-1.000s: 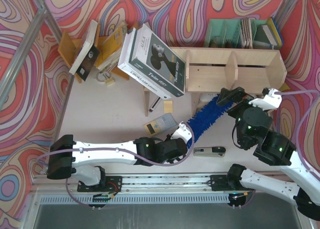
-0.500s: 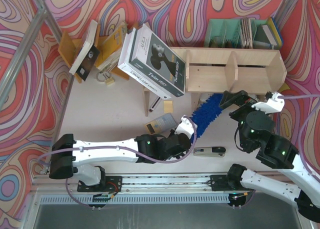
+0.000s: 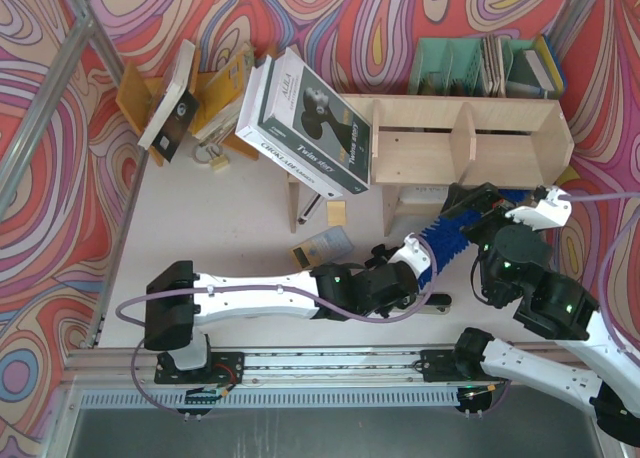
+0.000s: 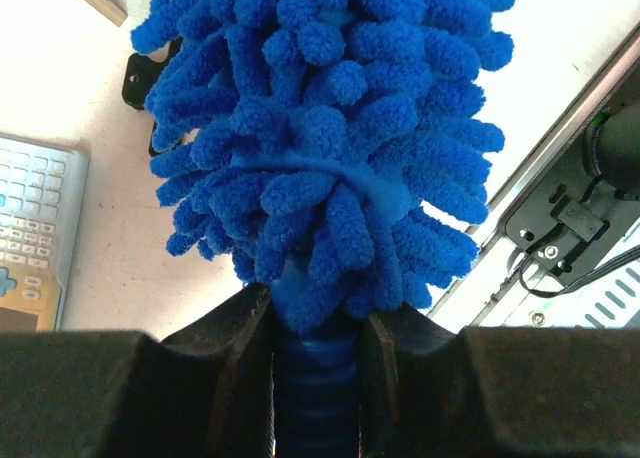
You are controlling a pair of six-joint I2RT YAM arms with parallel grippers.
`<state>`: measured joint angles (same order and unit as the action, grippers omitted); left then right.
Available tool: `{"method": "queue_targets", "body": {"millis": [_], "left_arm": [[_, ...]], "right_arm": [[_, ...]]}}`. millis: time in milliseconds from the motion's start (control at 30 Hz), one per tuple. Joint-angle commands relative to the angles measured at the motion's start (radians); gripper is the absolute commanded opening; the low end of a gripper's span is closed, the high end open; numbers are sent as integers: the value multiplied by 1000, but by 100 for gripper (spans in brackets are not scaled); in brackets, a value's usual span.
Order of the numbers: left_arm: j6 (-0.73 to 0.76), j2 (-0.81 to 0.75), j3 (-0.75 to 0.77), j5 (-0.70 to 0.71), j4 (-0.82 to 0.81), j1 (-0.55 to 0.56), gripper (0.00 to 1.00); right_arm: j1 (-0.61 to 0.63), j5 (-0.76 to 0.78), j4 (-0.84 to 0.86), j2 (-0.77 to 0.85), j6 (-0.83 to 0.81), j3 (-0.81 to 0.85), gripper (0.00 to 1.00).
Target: Dust the bookshelf with a duster
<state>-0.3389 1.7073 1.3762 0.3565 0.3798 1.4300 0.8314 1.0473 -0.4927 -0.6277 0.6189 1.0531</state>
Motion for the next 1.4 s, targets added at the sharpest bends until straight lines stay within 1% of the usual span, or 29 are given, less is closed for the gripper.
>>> {"method": "queue_targets", "body": {"millis": [0, 233, 367, 467, 567, 667, 867, 967, 1133, 1367], "left_arm": [[8, -92, -45, 26, -82, -15, 0], [-62, -279, -223, 114, -74, -39, 0], [-84, -354, -273, 141, -34, -43, 0], [-84, -372, -285, 143, -28, -45, 0], [-68, -343, -251, 113, -31, -45, 0], [-37, -280, -197, 75, -52, -46, 0], [28, -100, -22, -34, -63, -45, 0], [43, -37, 40, -83, -55, -46, 0], [46, -7, 56, -115, -35, -46, 0], [-2, -3, -12, -139, -7, -46, 0]], "right_arm": [[-3, 30, -18, 11, 16, -12, 99], [-4, 36, -21, 14, 16, -15, 99], [-3, 37, -20, 19, 13, -16, 99], [-4, 37, -20, 20, 14, -16, 99], [-4, 33, -20, 20, 16, -15, 99], [-3, 35, -18, 21, 13, -13, 99], [-3, 42, -15, 13, -12, 5, 99], [-4, 43, -14, 16, -10, 1, 99], [-3, 45, -18, 17, -4, -8, 99], [-3, 56, -1, 14, -19, -10, 99]]}}
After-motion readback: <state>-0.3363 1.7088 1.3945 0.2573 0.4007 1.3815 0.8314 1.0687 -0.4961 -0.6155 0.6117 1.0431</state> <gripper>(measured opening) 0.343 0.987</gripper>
